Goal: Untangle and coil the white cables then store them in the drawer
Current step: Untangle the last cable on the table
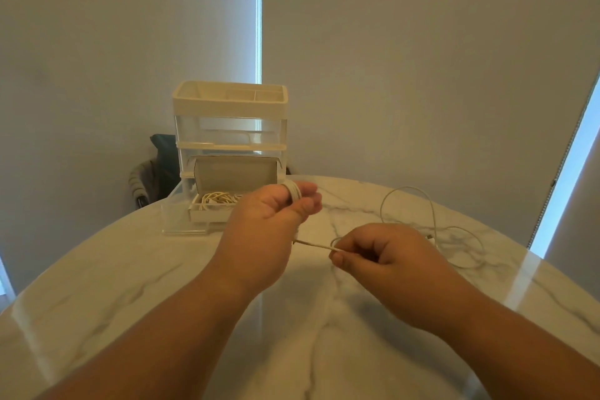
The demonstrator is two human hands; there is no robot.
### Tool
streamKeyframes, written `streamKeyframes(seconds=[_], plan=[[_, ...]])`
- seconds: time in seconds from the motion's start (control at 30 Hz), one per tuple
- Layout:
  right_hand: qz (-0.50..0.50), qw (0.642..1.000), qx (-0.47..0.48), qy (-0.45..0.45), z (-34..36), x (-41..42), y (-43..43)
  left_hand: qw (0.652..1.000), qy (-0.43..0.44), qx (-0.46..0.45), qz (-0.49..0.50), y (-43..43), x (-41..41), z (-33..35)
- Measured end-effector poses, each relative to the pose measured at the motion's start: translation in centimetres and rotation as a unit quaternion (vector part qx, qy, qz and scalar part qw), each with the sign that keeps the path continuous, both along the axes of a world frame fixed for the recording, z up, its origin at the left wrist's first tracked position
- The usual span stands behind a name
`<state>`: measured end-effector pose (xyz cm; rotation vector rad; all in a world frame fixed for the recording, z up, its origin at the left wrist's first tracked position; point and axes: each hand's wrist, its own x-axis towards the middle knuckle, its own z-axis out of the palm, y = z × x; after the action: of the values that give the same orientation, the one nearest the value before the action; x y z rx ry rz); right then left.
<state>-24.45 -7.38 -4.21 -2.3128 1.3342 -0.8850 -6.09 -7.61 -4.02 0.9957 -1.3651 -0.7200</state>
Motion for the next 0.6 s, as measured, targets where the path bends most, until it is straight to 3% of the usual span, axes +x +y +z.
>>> streamKeyframes(seconds=[0.23, 0.5, 0.6], plan=[[0.007, 0.999, -0.034, -0.028, 0.08, 0.11, 0.35, 1.0, 0.025, 0.004, 0.001, -0.37, 0.02, -0.01], [0.029, 0.994, 0.073, 0.074, -0.1, -0.04, 0.29, 0.999, 0.017, -0.01, 0.049, -0.79, 0.68, -0.45], [0.027, 0.997, 0.051, 0.052, -0.16, -0.14, 0.02, 0.999, 0.015, -0.015, 0.047, -0.86, 0.69, -0.45]])
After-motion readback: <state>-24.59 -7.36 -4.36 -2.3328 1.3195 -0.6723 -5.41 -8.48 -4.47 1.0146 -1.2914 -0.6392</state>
